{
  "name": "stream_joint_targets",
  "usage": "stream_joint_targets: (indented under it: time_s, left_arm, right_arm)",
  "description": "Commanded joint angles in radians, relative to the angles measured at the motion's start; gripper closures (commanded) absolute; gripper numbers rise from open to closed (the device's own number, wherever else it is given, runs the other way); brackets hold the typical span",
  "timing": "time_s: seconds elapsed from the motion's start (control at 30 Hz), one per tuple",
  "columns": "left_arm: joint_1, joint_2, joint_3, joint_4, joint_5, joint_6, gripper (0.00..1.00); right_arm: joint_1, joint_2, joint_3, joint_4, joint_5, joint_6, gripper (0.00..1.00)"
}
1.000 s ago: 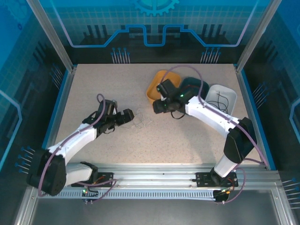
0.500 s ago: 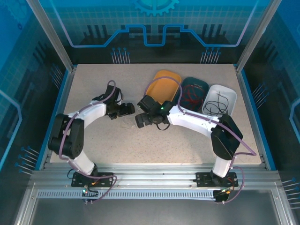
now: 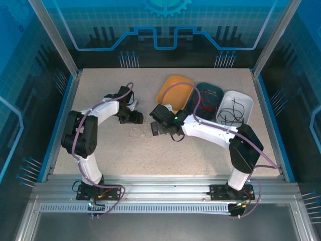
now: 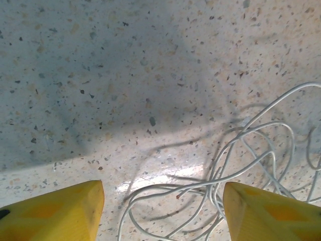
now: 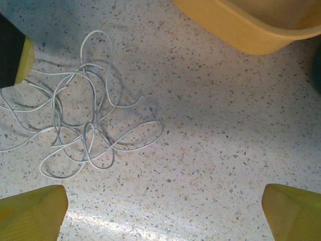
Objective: Untangle the cables
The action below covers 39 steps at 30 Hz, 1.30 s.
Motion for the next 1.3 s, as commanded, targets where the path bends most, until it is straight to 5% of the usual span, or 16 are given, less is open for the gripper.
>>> stream_joint_targets:
  time_s: [0.0,0.17,0.33,0.73,1.27]
  left_arm:
    - [0.005,0.035,0.024,-0.052,0.0,0.051,0.36]
    - [-0.004,0.062,0.023,-0.038,-0.014,0.043,0.37]
    - [-0.004,0.093,0.029,-0.008,-0.035,-0.005,0.58]
    - [-0.001,0.02,-0.046,0.022,-0.128,-0.141,0.89]
    - [-0.002,-0.102,-0.241,0.149,-0.018,-0.243,0.88]
  right_arm:
    - [0.011,-0.047,-0.023,0.008,0.037,0.042,0.0]
    - [0.012,-0.045,-0.028,0.027,0.024,0.048,0.0]
    - [0.012,-0.026,-0.014,0.029,0.009,0.047,0.0]
    - [0.021,0.032,-0.005,0.085,-0.107,0.0,0.0]
    - [-0.009,0.277,0.188,0.035,-0.193,-0.078,0.52]
